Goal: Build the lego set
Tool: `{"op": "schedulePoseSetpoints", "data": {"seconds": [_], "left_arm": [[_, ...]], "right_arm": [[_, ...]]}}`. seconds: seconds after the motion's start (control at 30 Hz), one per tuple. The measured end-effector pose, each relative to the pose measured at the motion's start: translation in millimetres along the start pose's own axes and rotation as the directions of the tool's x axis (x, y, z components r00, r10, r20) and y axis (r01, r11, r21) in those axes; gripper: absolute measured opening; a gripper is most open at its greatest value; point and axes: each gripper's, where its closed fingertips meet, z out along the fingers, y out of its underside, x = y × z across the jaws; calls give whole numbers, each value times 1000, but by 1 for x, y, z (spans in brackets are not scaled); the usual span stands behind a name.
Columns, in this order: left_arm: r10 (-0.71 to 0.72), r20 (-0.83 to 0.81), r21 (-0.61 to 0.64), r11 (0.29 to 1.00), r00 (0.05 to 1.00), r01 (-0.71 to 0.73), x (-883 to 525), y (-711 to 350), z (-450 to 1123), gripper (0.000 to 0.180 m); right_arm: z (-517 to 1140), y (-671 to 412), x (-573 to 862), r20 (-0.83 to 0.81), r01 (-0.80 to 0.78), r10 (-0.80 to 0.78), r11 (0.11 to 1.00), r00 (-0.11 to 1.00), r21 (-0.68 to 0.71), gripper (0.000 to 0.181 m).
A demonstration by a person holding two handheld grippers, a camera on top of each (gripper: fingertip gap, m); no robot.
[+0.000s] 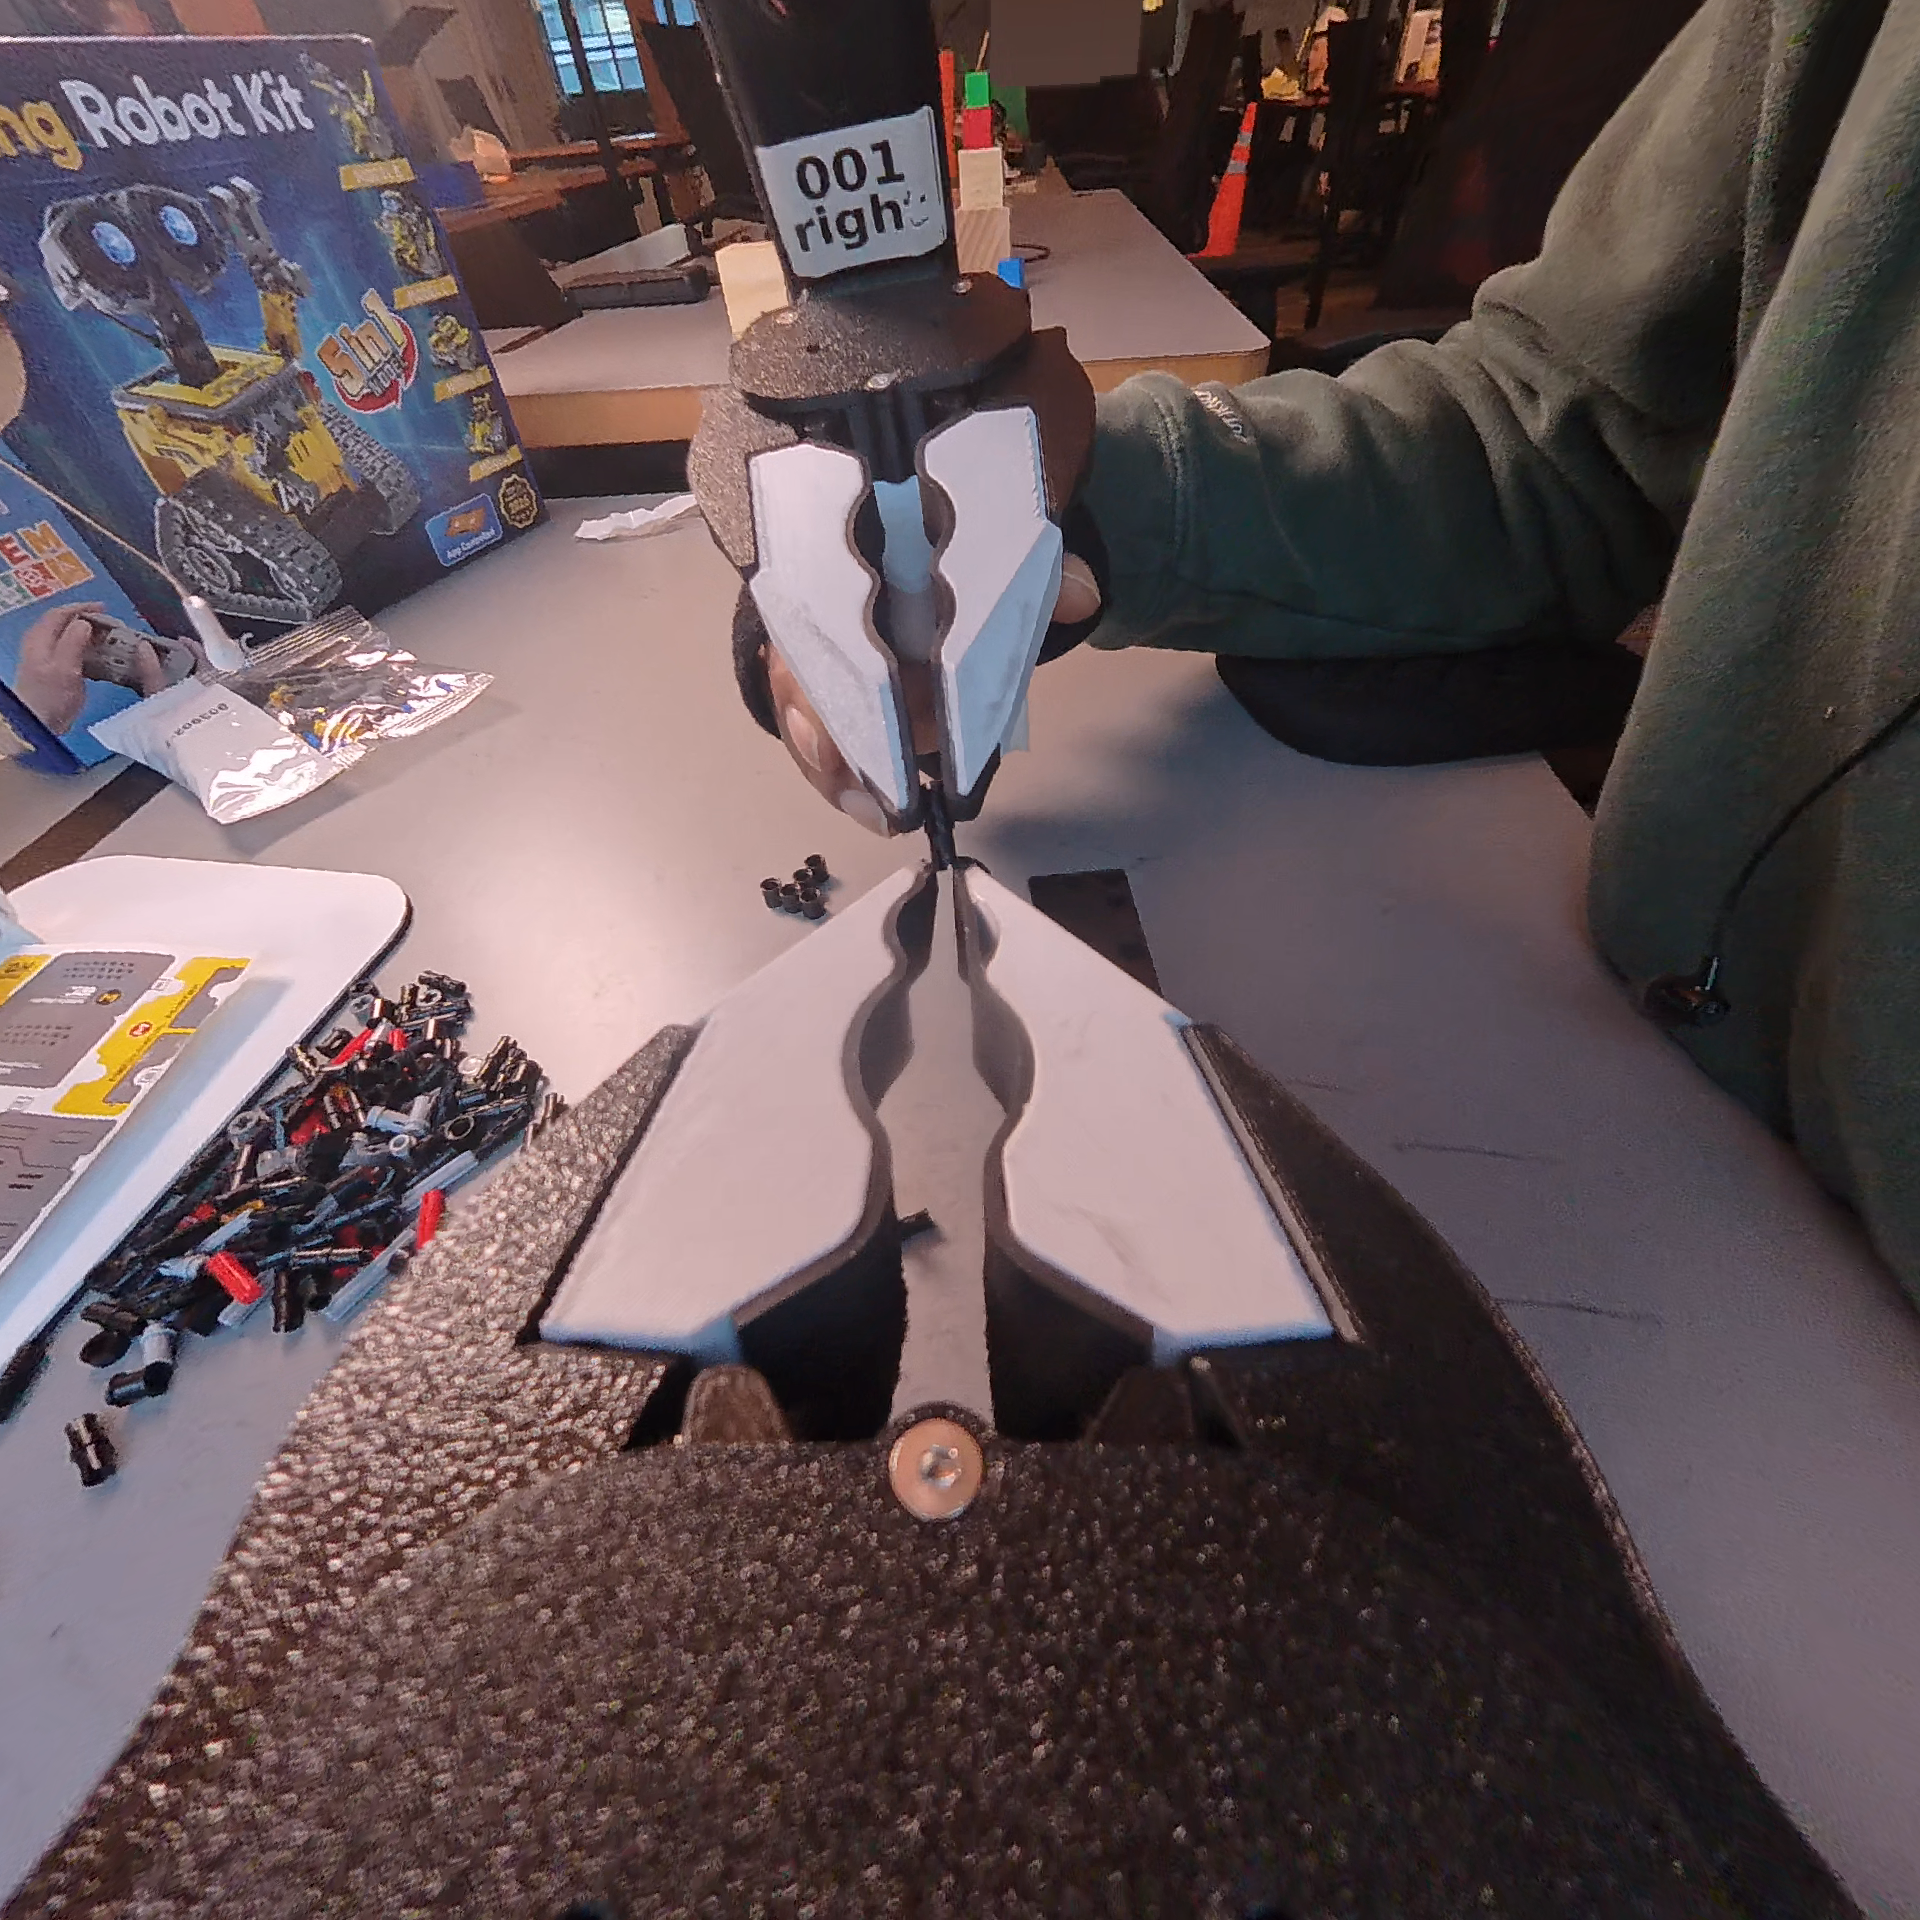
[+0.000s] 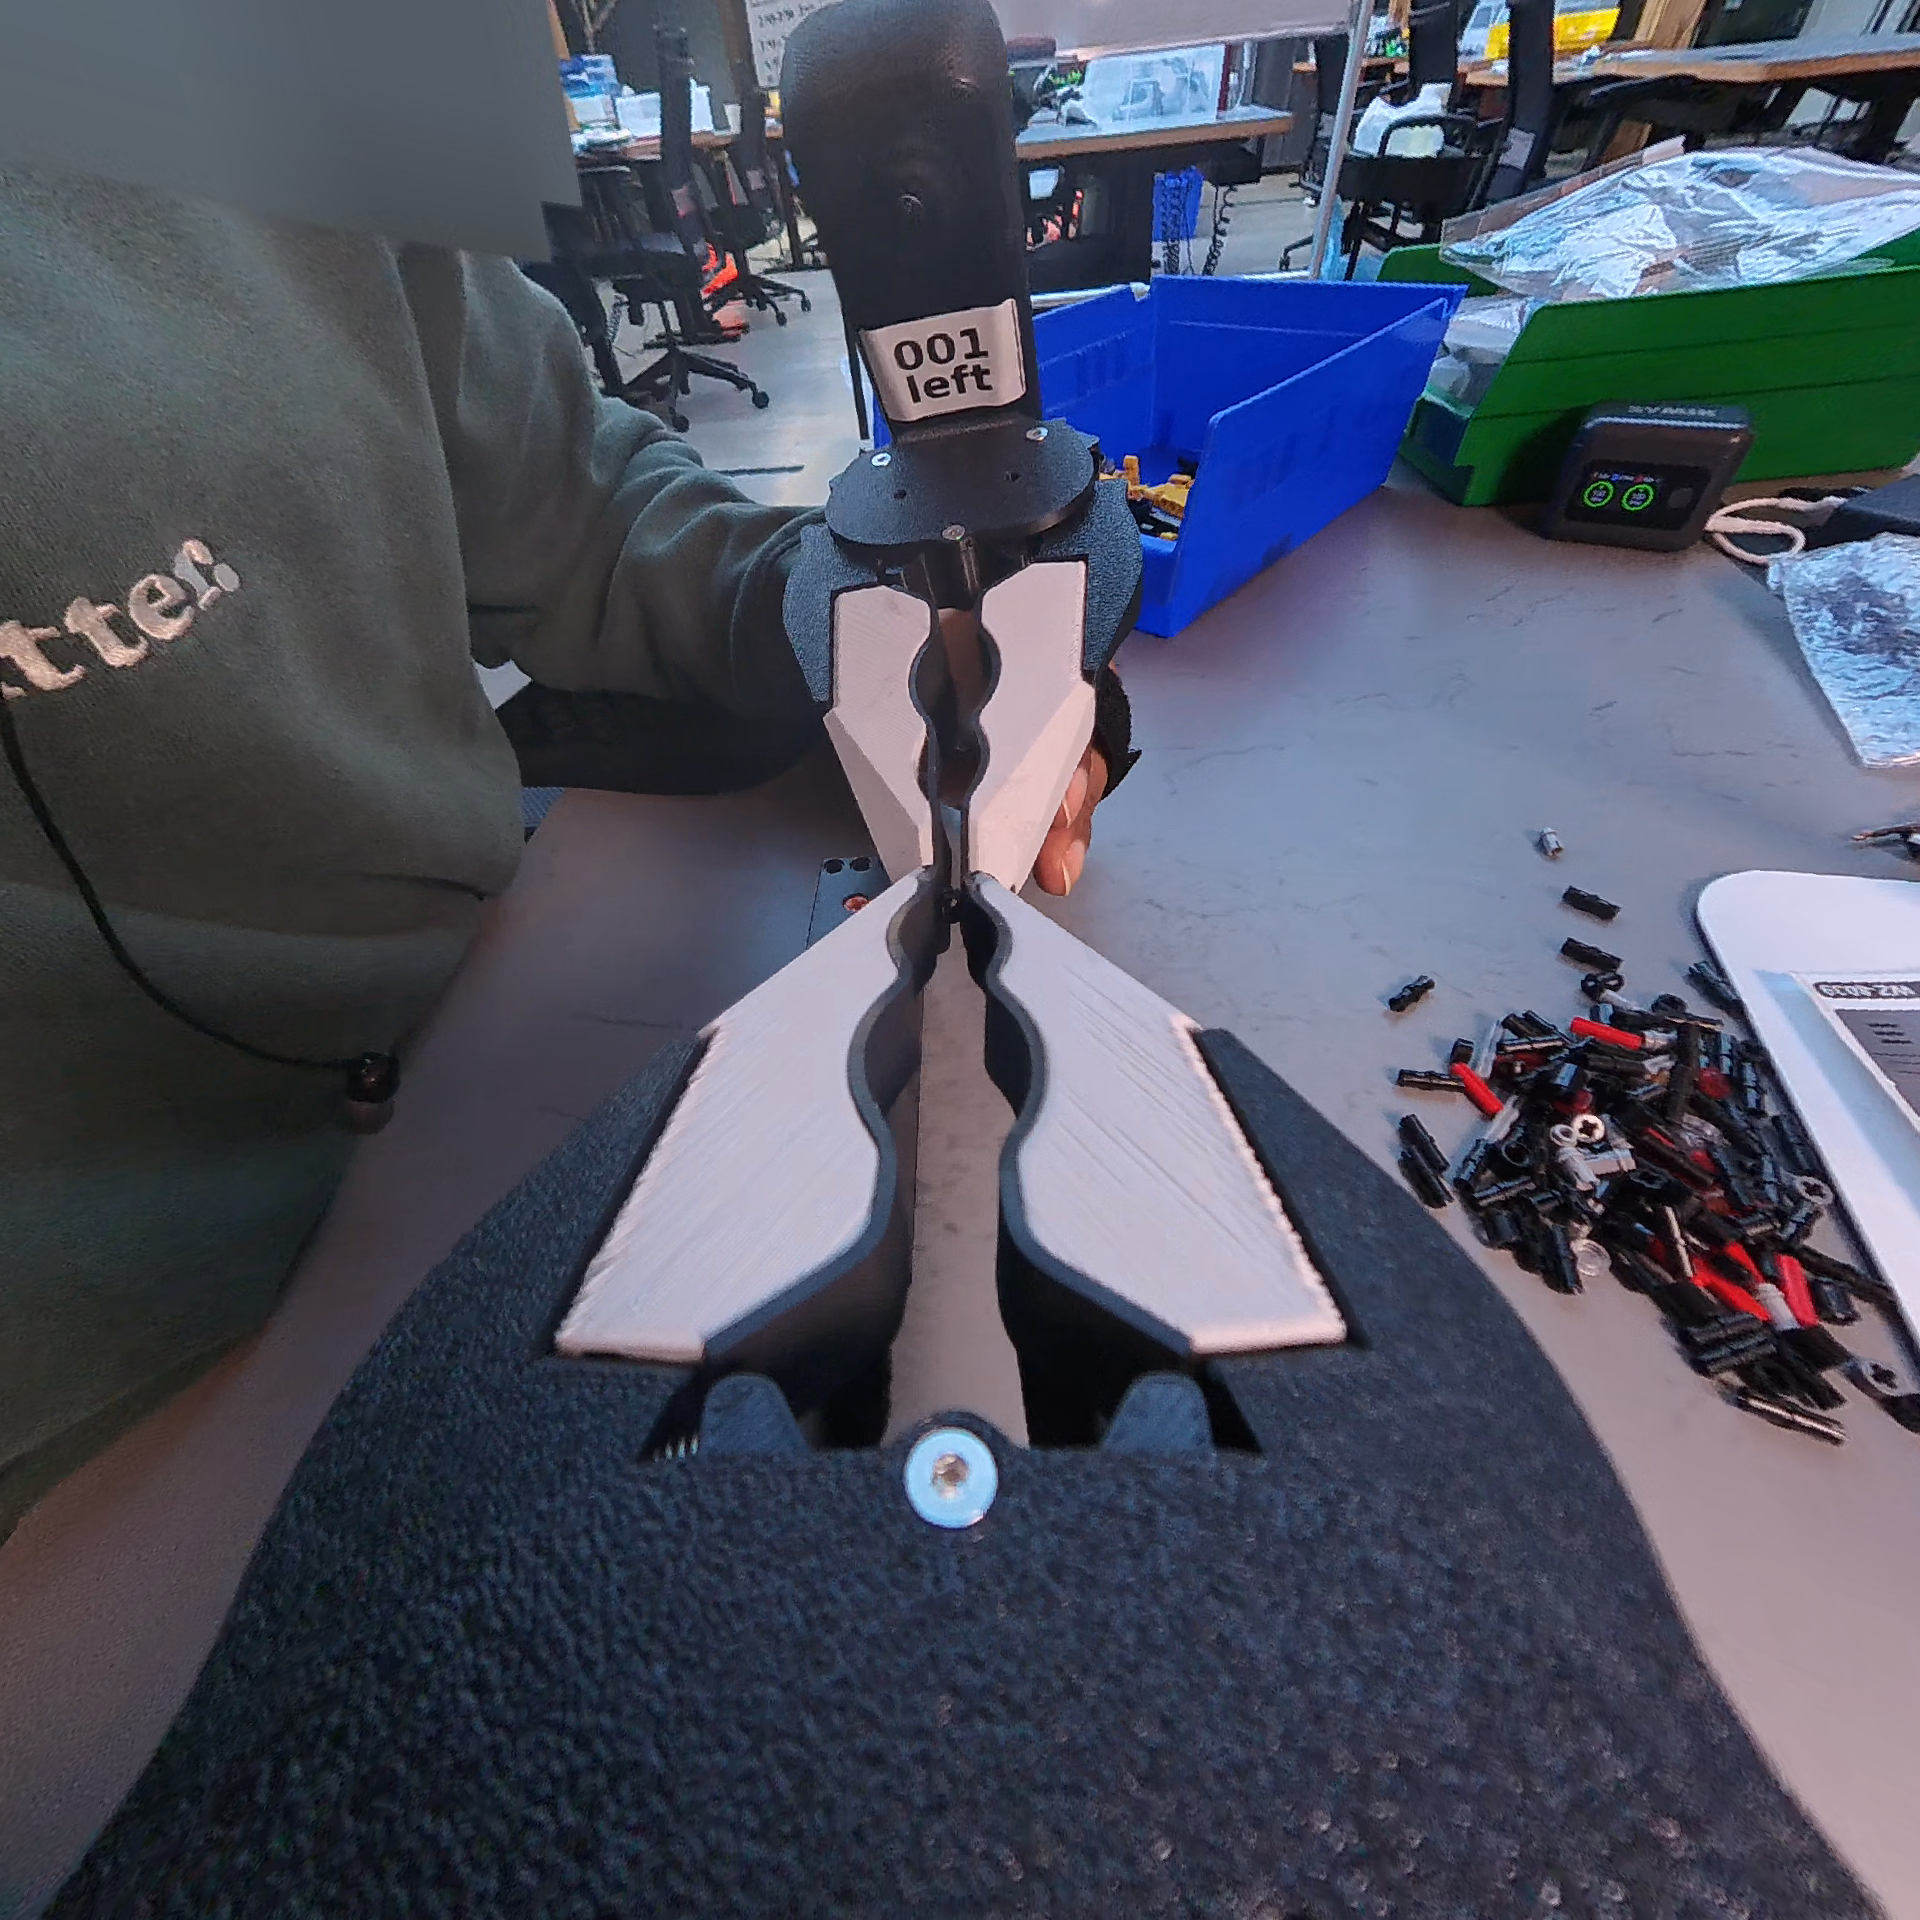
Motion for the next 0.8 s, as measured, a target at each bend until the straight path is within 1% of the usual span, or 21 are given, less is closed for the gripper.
{"op": "schedulePoseSetpoints", "data": {"seconds": [0.17,0.5,0.57,0.6,0.67,0.8], "left_arm": [[-27,20,4,1000,999,27,-3,-3,-1,2],[-2,15,-2,1000,1000,2,-1,-7,-5,0],[-9,13,1,1000,1000,9,-1,-7,-5,10],[-10,11,3,1000,1000,10,0,-8,-5,12],[-3,4,-1,1000,1000,3,2,-8,-4,5],[-10,7,-19,1000,1000,10,1,-7,-4,4]], "right_arm": [[-2,-2,3,-10,-17,17,1000,1000,19,2],[-3,-7,1,-6,-2,3,999,1000,39,2],[-2,-7,0,3,-5,5,999,1000,41,2],[-1,-6,-1,4,-5,4,999,1000,38,2],[1,-3,-1,0,4,-4,1000,1000,18,2],[2,-1,-1,1,7,-7,1000,1000,8,2]]}}
